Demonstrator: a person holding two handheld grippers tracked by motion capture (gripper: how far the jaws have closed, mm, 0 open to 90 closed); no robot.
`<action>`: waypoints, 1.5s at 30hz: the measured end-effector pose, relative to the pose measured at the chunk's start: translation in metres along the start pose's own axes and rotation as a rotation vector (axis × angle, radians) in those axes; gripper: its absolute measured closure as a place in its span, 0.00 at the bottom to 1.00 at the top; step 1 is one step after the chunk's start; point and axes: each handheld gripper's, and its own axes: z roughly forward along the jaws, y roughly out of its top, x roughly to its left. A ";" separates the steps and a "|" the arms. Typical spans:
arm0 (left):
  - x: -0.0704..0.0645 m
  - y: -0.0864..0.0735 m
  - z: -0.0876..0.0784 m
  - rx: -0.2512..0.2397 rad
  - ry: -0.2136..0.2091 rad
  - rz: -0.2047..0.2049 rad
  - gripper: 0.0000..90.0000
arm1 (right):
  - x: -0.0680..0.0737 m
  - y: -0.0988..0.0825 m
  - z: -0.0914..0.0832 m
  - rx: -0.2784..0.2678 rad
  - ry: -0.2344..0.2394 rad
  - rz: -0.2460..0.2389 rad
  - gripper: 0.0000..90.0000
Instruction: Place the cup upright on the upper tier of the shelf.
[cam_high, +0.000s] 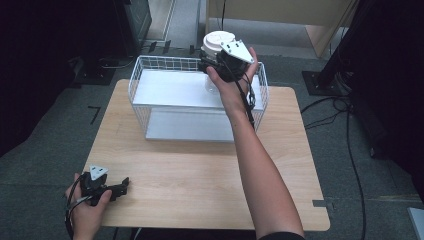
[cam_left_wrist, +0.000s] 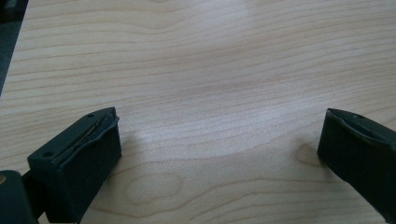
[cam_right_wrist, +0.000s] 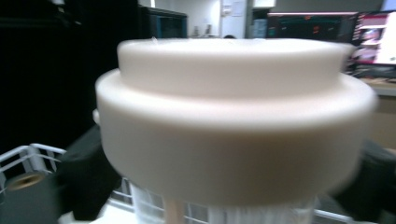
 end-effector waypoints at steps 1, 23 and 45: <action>0.000 0.000 0.000 0.000 0.000 0.000 0.00 | -0.002 0.002 -0.001 0.003 0.013 0.005 0.01; 0.000 0.000 0.000 0.000 0.000 -0.001 0.00 | -0.019 -0.014 -0.047 -0.009 0.053 -0.040 0.00; 0.000 0.000 0.000 0.002 0.000 0.001 0.00 | -0.049 -0.062 -0.107 0.012 0.074 -0.110 0.00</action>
